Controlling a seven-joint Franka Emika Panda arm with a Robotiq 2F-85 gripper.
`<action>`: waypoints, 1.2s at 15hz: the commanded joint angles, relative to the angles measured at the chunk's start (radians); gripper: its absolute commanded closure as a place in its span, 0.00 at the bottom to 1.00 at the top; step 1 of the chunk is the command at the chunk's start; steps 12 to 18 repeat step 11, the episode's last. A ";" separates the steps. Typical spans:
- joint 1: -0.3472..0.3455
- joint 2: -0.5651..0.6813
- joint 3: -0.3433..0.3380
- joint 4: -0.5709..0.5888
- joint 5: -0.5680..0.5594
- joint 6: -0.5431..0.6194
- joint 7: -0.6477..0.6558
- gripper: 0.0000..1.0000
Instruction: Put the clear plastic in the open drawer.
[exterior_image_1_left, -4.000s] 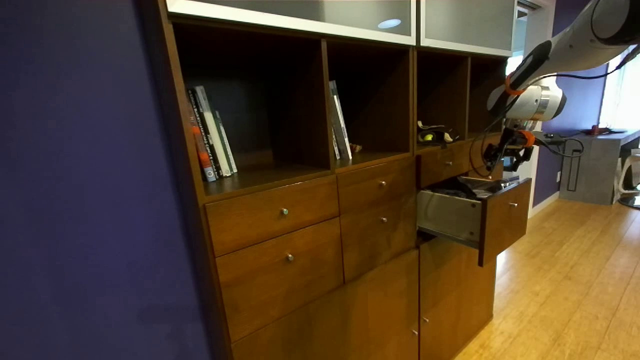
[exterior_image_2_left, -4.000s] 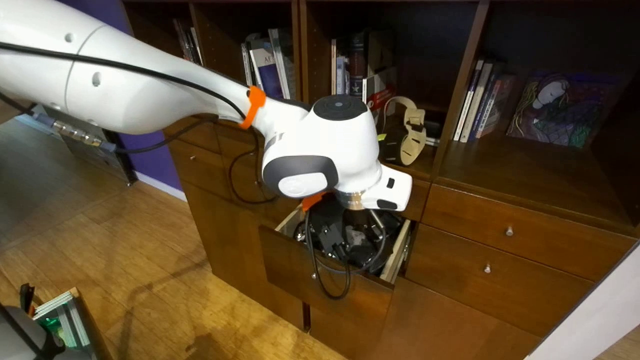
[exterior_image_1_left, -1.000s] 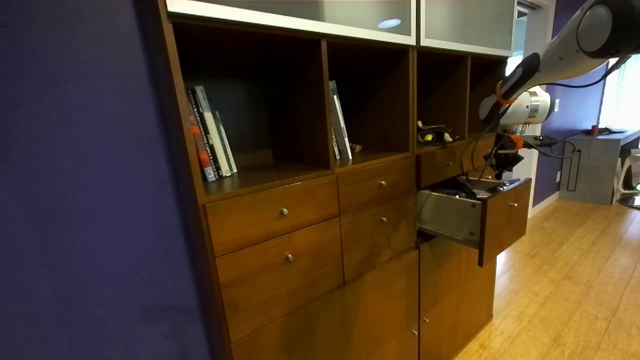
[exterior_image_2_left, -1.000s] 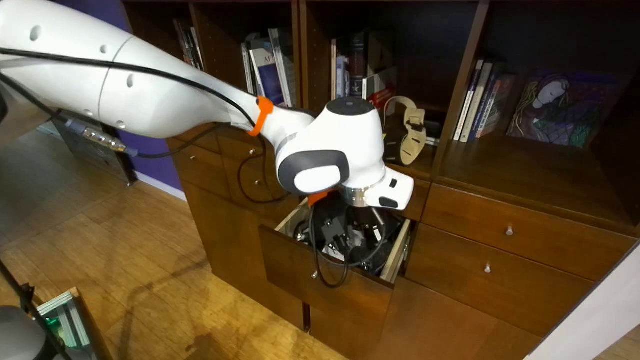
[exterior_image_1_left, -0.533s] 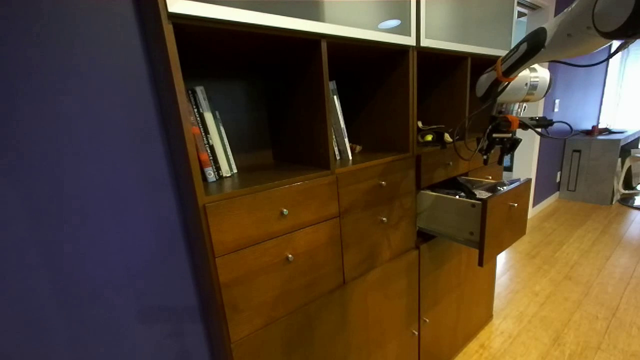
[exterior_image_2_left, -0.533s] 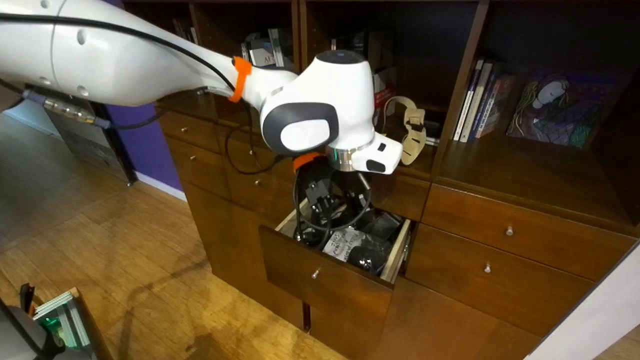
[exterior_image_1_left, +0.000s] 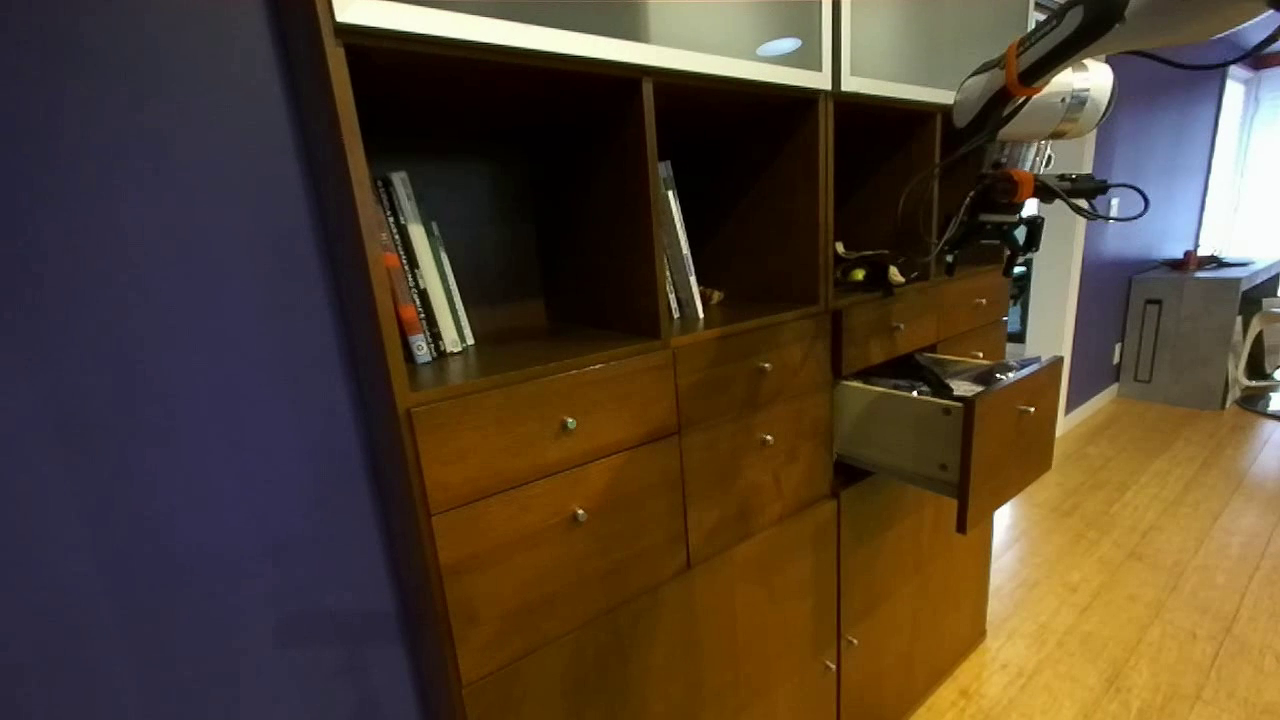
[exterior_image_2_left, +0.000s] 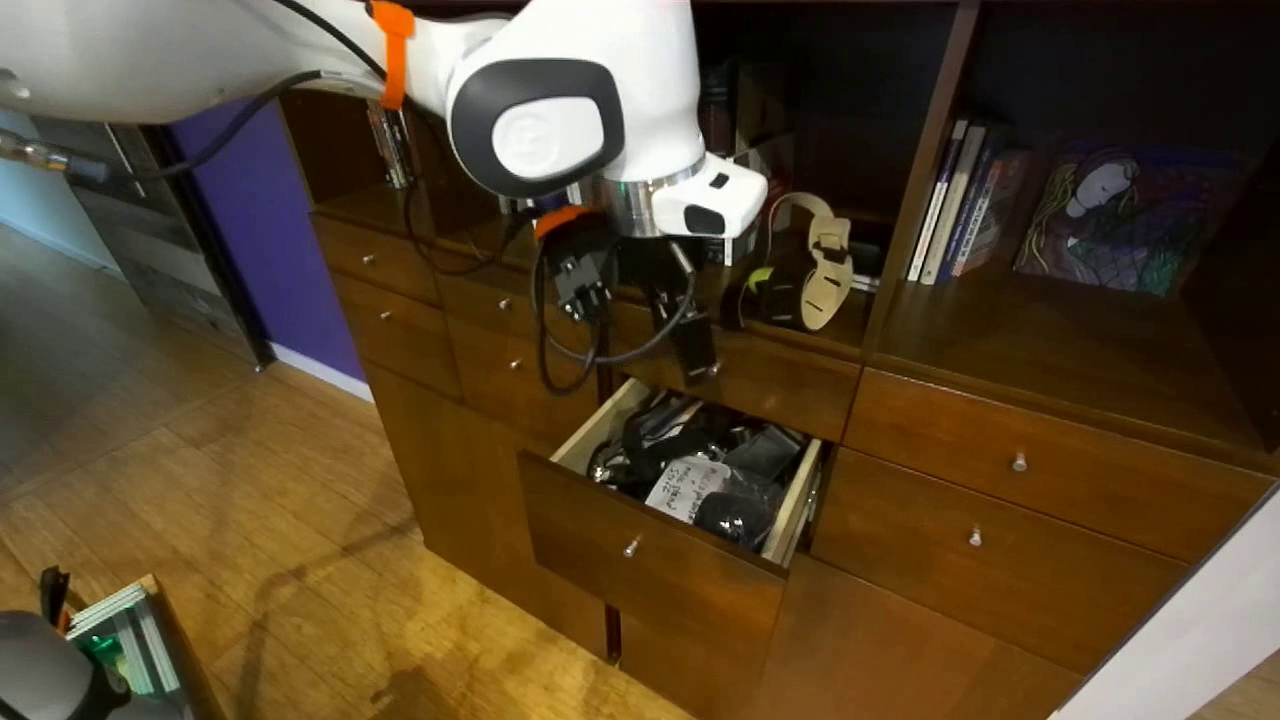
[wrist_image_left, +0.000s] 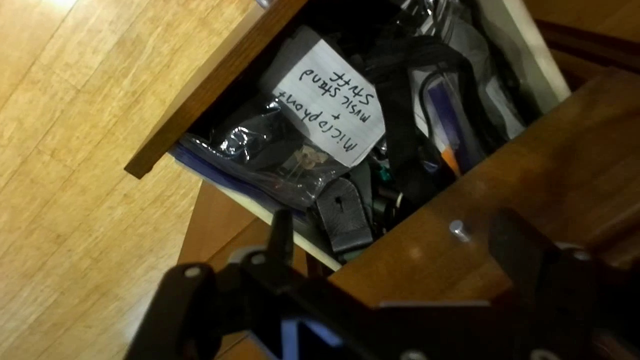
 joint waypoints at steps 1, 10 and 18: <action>0.023 -0.102 -0.003 -0.037 -0.048 -0.035 0.034 0.00; 0.039 -0.162 -0.004 -0.014 -0.030 -0.173 0.005 0.00; 0.039 -0.165 -0.004 -0.019 -0.030 -0.173 0.004 0.00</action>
